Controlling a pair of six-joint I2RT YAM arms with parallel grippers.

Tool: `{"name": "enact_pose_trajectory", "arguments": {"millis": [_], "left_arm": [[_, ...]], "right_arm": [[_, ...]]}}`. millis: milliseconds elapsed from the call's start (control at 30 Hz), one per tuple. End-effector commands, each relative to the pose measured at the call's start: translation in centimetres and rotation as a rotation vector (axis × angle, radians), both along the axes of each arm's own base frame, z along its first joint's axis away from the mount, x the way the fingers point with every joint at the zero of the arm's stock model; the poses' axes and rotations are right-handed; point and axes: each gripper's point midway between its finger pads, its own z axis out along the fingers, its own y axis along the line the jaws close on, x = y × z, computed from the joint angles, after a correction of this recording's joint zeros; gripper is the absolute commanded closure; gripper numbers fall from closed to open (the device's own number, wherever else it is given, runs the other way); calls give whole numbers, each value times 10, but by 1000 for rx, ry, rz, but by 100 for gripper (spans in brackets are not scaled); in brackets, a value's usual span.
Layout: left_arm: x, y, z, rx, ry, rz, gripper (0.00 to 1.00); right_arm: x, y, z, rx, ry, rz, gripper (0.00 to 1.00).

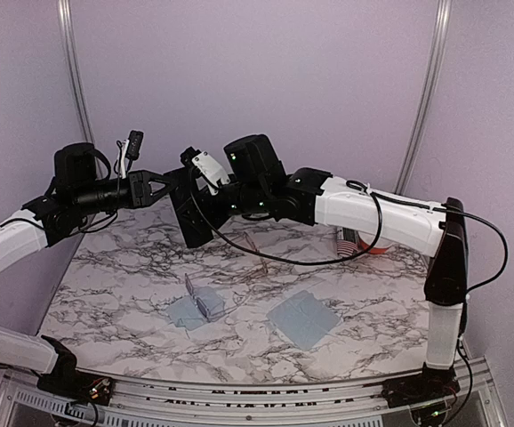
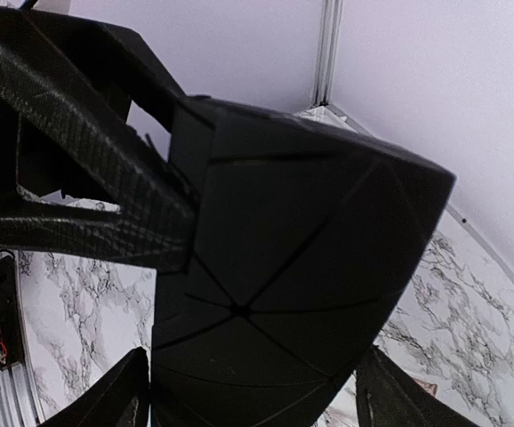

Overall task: Organize the sunglasses
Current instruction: Open the sunglasses case.

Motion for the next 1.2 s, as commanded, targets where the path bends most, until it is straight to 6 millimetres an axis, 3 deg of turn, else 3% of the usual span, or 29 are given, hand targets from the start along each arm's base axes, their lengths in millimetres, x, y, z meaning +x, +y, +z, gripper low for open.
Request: {"name": "enact_pose_trajectory", "arguments": {"millis": [0, 267, 733, 900, 1167], "left_arm": [[-3, 0, 25, -11, -67, -5, 83], [-2, 1, 24, -4, -66, 2, 83], [-4, 1, 25, -3, -71, -1, 83], [-5, 0, 27, -5, -73, -1, 83], [-4, -3, 22, 5, -63, -1, 83]], "right_arm": [[4, -1, 20, 58, 13, 5, 25], [-5, -11, 35, 190, 95, 117, 31], [-4, -14, 30, 184, 108, 122, 40], [-2, -13, 29, 177, 119, 111, 23], [2, -6, 25, 176, 129, 108, 28]]}}
